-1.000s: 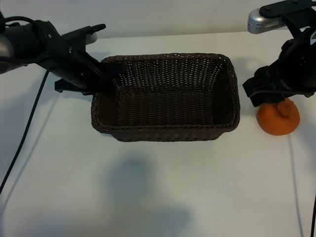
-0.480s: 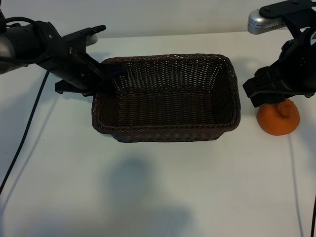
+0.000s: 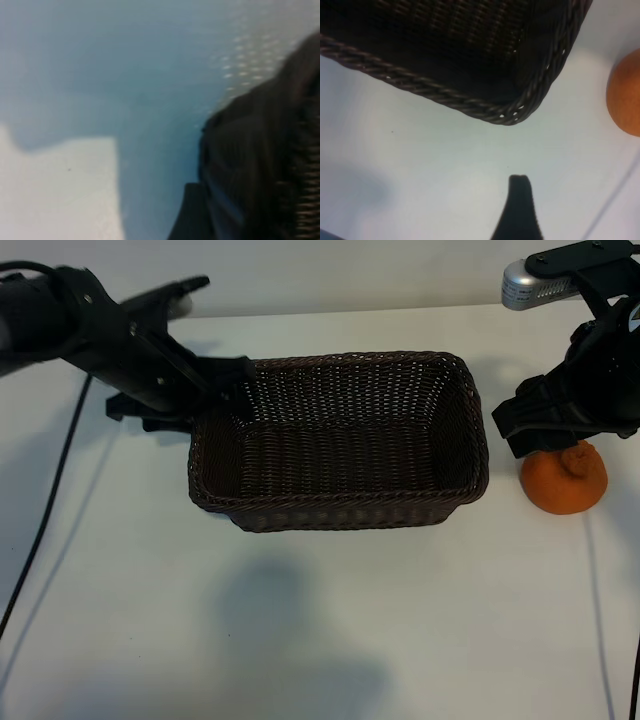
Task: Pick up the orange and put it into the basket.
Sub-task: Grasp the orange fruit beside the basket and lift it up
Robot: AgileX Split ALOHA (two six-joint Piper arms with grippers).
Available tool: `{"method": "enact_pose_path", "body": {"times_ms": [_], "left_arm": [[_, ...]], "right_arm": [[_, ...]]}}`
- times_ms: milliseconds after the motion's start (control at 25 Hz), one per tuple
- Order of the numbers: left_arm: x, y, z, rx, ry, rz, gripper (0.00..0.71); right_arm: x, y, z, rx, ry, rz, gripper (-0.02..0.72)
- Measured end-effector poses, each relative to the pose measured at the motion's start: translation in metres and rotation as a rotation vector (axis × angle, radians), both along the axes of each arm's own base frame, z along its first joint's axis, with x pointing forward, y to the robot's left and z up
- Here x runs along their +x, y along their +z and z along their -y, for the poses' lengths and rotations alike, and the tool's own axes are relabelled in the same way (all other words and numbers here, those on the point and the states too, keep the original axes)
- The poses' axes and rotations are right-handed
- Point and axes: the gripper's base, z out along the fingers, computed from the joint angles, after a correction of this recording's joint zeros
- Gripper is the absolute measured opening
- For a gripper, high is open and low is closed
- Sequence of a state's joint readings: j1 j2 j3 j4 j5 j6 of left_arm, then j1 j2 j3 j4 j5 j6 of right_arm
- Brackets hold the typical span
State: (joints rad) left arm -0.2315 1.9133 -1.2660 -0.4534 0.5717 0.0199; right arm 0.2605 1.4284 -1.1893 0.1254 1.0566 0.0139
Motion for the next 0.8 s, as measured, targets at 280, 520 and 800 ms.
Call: {"method": "enact_pose_path", "body": {"times_ms": [280,520,800], "left_arm": [[-0.018,0.048,-0.008,0.057,-0.060,0.071,0.650],[-0.029,0.072,-0.015,0.114,-0.091,0.115,0.636],[-0.031,0.075,-0.023,0.143,-0.097,0.079,0.619]], "right_arm": [[0.000,0.000,0.000,0.000,0.001,0.000,0.551],[0.000,0.000,0.000,0.000,0.001,0.000,0.551],[0.000,0.000,0.000,0.001,0.000,0.000,0.551]]}}
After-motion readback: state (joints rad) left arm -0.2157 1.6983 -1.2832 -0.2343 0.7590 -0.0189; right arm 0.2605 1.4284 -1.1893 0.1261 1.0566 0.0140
